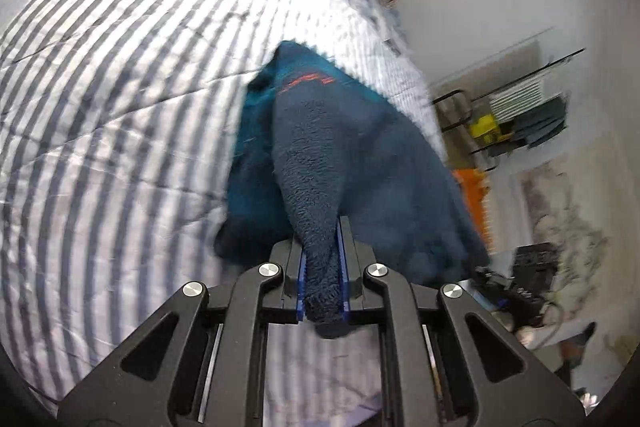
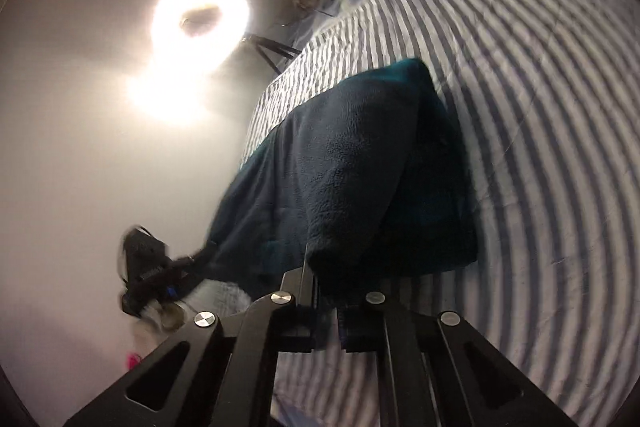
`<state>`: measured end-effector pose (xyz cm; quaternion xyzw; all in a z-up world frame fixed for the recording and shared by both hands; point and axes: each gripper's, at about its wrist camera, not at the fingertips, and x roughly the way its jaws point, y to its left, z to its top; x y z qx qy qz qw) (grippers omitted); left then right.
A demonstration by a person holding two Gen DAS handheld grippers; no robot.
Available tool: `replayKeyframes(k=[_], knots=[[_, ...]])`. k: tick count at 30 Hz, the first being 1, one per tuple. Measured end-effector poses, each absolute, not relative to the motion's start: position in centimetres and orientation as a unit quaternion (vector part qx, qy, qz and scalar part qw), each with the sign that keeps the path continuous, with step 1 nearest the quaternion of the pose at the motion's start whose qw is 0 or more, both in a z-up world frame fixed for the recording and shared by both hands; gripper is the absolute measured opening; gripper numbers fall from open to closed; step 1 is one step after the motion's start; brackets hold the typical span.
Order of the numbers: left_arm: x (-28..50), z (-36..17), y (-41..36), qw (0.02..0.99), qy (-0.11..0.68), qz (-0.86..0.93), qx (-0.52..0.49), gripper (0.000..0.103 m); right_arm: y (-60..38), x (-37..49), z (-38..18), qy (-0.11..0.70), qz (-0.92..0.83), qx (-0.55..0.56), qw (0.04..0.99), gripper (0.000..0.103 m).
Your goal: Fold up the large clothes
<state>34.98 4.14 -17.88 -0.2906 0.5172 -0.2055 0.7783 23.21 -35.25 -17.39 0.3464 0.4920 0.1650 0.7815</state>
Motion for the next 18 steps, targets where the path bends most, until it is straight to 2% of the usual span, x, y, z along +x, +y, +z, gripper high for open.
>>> replayKeyframes(k=[4,6,8,9,10,12,18], knots=[[35.4,-23.2,3.0,0.766,0.564,-0.169,-0.259,0.010,-34.8,23.6,-21.7,0.566,0.098,0.298,0.762,0.003],[35.3,-22.6,2.3,0.781,0.552,-0.173,-0.234,0.011,-34.1,24.0,-23.1,0.585,0.081,0.271,0.760,0.003],[34.9,-21.5,2.6,0.784,0.550,-0.176,-0.227,0.017,-33.4,24.0,-22.6,0.582,0.081,0.246,0.771,0.005],[34.9,-20.9,2.4,0.786,0.550,-0.175,-0.219,0.026,-33.2,24.0,-21.7,0.577,0.088,0.242,0.775,0.011],[34.6,-20.0,2.7,0.794,0.548,-0.168,-0.205,0.031,-33.2,23.8,-21.1,0.577,0.087,0.238,0.777,0.024],[34.1,-18.5,3.4,0.803,0.537,-0.165,-0.202,0.032,-33.5,23.2,-19.5,0.569,0.073,0.223,0.788,0.037],[33.3,-11.3,3.8,0.858,0.452,-0.162,-0.184,0.032,-34.6,21.6,-12.3,0.485,0.032,0.171,0.857,0.038]])
